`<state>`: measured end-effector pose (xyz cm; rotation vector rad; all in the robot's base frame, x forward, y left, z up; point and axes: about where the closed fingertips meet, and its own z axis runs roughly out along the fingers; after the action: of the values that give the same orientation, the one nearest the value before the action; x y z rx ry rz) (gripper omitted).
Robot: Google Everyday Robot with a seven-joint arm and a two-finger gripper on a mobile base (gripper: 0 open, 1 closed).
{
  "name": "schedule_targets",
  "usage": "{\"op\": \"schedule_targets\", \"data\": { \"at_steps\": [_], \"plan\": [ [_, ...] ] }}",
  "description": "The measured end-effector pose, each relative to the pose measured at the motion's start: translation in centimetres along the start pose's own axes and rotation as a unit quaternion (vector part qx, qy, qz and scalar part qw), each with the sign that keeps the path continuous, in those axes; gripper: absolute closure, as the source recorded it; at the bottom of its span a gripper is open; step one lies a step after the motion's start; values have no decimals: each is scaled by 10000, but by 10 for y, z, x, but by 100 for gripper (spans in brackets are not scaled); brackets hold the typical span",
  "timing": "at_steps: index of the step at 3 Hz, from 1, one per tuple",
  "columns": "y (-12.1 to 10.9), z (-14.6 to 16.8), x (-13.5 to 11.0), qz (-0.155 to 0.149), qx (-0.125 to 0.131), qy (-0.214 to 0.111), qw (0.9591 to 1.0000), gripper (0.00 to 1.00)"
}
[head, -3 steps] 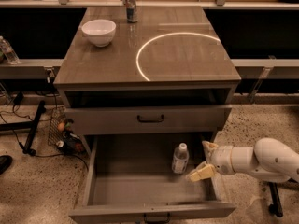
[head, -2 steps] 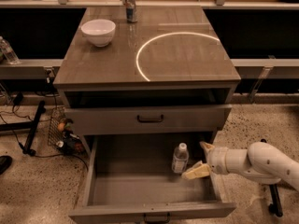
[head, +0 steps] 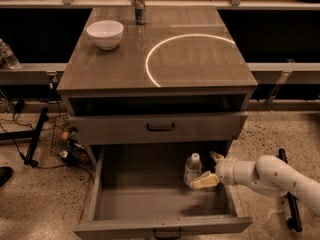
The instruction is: Pick blue plastic bottle from middle drawer and place on counter
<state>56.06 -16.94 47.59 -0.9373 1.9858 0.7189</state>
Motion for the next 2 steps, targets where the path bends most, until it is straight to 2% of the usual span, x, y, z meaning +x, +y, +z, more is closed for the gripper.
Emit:
{"op": "schedule_targets", "data": {
  "at_steps": [1, 2],
  "plan": [
    [-2, 10, 2, 76, -10, -128, 9999, 26],
    [6, 18, 1, 180, -102, -364, 9991, 49]
  ]
}}
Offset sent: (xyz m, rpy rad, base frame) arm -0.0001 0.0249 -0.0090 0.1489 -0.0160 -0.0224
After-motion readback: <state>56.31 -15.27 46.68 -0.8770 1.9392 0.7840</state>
